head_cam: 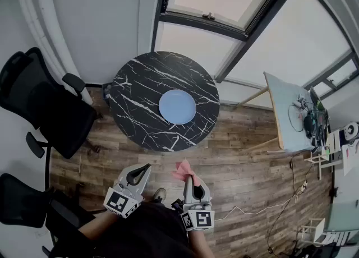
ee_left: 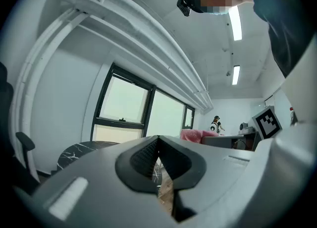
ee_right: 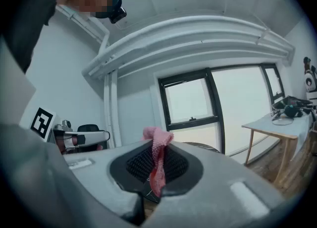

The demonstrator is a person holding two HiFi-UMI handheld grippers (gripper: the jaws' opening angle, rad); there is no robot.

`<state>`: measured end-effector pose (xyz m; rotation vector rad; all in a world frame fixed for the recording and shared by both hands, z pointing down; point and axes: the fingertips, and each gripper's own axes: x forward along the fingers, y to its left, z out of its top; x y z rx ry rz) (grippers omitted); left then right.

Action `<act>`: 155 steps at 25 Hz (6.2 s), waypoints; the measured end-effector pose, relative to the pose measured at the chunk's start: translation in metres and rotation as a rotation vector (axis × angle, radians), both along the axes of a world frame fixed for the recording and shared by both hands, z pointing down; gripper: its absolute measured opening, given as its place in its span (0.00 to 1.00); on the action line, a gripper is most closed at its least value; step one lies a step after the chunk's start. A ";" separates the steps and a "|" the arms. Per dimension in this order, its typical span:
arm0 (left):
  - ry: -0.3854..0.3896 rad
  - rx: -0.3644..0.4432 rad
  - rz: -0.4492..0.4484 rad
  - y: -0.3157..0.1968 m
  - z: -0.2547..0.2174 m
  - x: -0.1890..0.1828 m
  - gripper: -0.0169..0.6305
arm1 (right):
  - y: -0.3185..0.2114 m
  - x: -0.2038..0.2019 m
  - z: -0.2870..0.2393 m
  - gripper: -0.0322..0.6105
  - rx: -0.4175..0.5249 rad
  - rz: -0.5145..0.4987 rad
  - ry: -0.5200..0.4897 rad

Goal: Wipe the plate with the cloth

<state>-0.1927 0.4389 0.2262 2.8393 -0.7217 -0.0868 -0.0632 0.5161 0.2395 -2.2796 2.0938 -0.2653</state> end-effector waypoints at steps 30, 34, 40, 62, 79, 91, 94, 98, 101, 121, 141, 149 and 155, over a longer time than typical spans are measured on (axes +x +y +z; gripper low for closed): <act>-0.012 -0.006 -0.071 0.027 -0.003 0.057 0.03 | 0.020 0.053 -0.003 0.08 0.053 -0.051 -0.050; -0.036 -0.005 -0.094 0.038 0.001 0.062 0.03 | 0.025 0.063 -0.005 0.08 0.072 -0.081 -0.052; -0.059 -0.014 -0.126 0.034 0.016 0.060 0.03 | 0.024 0.071 0.007 0.08 0.053 -0.080 -0.064; -0.051 -0.065 -0.054 -0.188 0.044 0.071 0.03 | -0.181 0.063 0.028 0.08 -0.040 -0.013 -0.012; -0.107 -0.174 0.161 -0.266 0.092 0.091 0.03 | -0.279 0.077 0.039 0.08 -0.162 0.094 0.074; -0.170 -0.148 0.084 -0.300 0.105 0.130 0.03 | -0.306 0.124 0.058 0.08 -0.146 0.003 0.049; -0.204 -0.171 0.073 -0.312 0.112 0.145 0.03 | -0.316 0.141 0.065 0.08 -0.160 -0.024 0.035; -0.215 -0.202 0.067 -0.323 0.126 0.162 0.03 | -0.322 0.156 0.075 0.08 -0.175 -0.046 0.022; -0.238 -0.237 0.085 -0.324 0.141 0.175 0.03 | -0.321 0.168 0.087 0.08 -0.192 -0.049 0.009; -0.489 -0.463 0.052 -0.363 0.304 0.202 0.23 | -0.346 0.212 0.195 0.08 -0.332 -0.119 0.000; -0.707 -0.613 0.006 -0.386 0.402 0.202 0.25 | -0.371 0.225 0.256 0.08 -0.425 -0.214 0.122; -0.722 -0.621 -0.015 -0.391 0.415 0.198 0.13 | -0.398 0.206 0.262 0.08 -0.441 -0.407 0.475; -0.659 -0.665 -0.017 -0.391 0.413 0.202 0.11 | -0.414 0.178 0.301 0.08 -0.423 -0.647 0.899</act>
